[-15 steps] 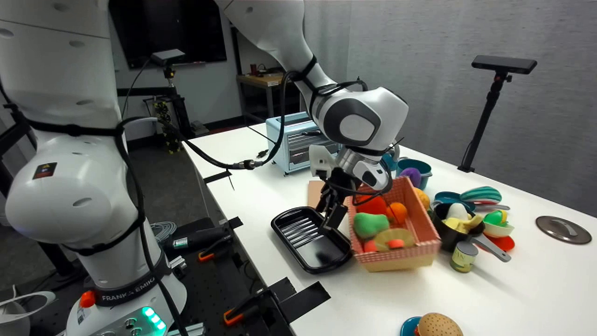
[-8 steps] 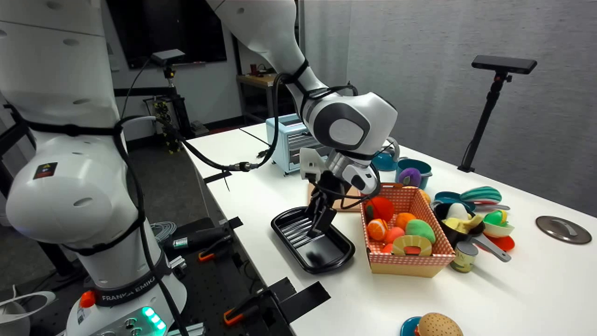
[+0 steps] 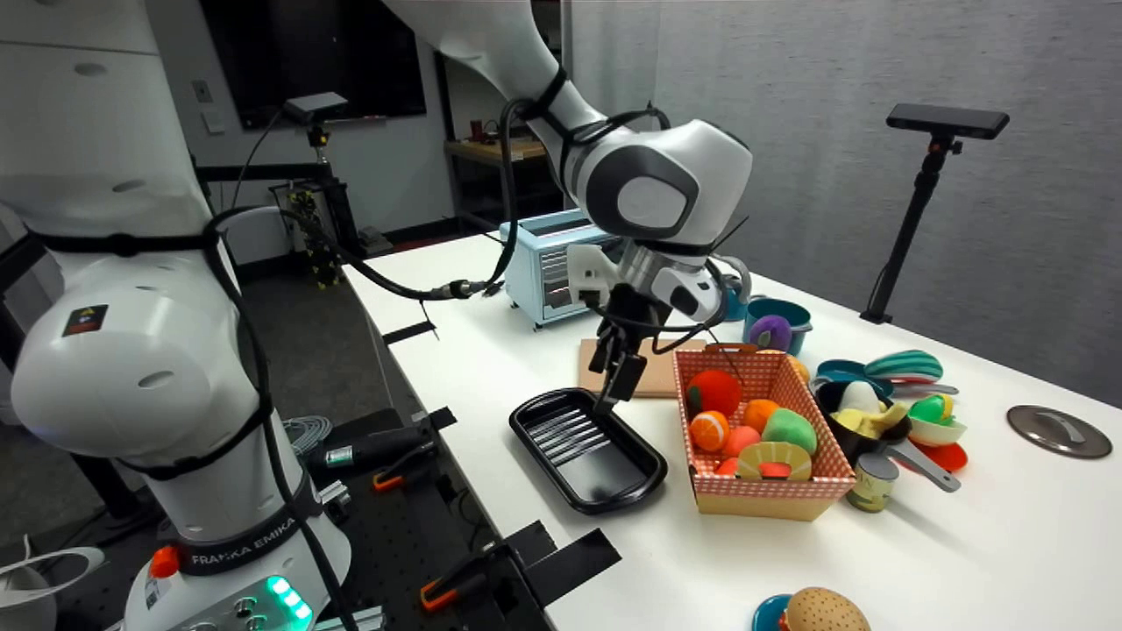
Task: Place the pear plush toy on the oven tray
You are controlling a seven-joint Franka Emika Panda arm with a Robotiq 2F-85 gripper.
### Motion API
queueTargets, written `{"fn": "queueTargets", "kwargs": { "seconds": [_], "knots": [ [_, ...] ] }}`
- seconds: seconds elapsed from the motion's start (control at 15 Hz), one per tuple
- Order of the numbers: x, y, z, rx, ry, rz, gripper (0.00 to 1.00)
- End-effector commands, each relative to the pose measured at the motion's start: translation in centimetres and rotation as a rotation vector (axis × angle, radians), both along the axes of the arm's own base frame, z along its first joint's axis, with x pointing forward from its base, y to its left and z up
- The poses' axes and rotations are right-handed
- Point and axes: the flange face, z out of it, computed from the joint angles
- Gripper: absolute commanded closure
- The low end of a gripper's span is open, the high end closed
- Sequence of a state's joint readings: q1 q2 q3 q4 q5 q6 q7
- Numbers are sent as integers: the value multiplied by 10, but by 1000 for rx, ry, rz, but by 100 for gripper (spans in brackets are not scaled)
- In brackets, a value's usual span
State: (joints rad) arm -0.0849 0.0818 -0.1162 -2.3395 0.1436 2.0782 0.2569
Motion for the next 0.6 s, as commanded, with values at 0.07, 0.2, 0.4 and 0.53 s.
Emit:
{"fn": "queueTargets", "kwargs": {
  "seconds": [0.07,0.2,0.4,0.53],
  "knots": [
    [8,-12,62,-47,-94,-3,0],
    [18,-28,78,-55,-129,-16,0],
    [35,-64,87,-61,-166,-71,0],
    [43,-89,87,-70,-176,-109,0]
  ]
}}
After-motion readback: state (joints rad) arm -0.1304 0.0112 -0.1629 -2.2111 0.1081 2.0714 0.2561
